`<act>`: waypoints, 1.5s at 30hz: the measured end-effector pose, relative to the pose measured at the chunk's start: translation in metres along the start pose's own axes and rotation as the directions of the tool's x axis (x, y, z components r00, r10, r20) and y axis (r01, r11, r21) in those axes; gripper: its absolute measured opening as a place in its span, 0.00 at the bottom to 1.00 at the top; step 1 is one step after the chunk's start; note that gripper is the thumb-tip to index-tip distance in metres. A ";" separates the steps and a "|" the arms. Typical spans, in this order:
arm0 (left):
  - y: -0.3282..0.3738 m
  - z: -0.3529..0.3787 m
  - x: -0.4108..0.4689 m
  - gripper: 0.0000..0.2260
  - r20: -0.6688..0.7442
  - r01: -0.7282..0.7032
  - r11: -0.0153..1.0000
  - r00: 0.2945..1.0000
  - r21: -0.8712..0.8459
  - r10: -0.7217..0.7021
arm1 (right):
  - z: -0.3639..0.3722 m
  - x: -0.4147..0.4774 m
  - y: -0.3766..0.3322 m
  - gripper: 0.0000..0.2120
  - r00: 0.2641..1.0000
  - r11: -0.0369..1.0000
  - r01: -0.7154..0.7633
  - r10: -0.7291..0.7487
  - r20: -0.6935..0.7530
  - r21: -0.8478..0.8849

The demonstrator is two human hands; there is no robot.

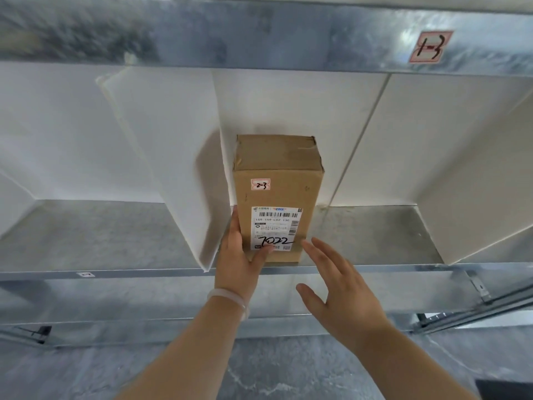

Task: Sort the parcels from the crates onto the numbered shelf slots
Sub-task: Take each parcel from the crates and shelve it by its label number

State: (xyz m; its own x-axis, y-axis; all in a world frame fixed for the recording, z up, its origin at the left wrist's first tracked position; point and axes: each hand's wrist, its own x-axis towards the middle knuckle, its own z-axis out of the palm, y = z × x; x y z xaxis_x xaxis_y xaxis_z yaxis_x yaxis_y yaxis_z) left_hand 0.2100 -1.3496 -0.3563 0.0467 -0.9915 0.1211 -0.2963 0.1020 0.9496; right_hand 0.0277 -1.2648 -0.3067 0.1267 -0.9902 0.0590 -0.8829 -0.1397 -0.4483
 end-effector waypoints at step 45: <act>0.070 -0.584 -0.794 0.32 -0.913 0.853 0.330 0.396 0.404 0.094 | 0.212 -0.455 -0.683 0.35 -0.075 -0.010 0.905 -0.988 0.135 0.425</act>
State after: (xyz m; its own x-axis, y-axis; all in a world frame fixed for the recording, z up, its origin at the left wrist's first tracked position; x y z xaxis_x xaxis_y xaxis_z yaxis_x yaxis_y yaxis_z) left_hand 0.7094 -0.5083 -0.2171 0.8618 -0.3100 0.4015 -0.4437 -0.8444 0.3002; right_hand 0.6687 -0.7175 -0.2163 0.9240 0.2126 0.3180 0.3159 -0.8929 -0.3208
